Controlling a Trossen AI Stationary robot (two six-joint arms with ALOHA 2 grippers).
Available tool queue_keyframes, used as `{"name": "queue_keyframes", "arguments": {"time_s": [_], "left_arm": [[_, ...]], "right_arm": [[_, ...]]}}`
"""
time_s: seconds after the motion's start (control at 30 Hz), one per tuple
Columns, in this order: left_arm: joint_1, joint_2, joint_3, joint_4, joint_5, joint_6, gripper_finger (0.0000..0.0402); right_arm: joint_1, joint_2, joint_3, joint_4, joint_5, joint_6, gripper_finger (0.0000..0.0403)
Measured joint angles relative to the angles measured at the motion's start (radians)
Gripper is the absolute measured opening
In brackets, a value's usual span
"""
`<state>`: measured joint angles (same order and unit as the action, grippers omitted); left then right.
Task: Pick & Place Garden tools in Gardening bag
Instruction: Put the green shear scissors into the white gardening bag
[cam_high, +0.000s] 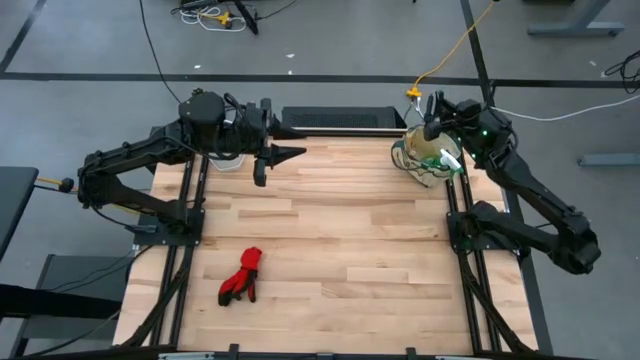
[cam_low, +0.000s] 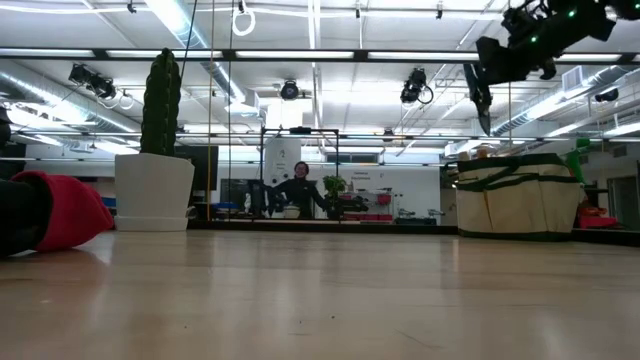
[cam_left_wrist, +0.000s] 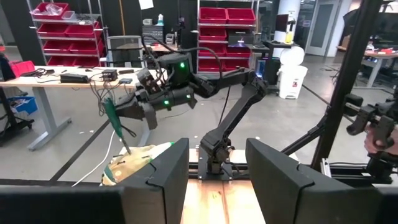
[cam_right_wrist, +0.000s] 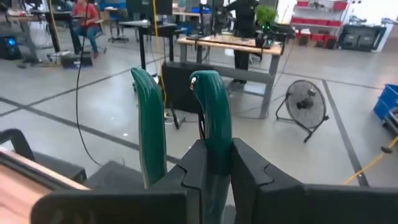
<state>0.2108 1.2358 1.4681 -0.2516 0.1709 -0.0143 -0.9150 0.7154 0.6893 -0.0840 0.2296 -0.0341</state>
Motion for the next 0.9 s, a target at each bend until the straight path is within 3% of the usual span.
{"name": "queue_keyframes", "arguments": {"time_s": [0.53,0.9], "left_arm": [[0.000,0.000,0.000,0.000,-0.021,0.000,0.0167],[0.000,0.000,0.000,0.000,-0.021,0.000,0.0167]], "right_arm": [[0.000,0.003,-0.171,0.149,0.024,-0.061,0.0043],[0.001,0.003,-0.294,0.238,-0.081,-0.167,0.0043]]}}
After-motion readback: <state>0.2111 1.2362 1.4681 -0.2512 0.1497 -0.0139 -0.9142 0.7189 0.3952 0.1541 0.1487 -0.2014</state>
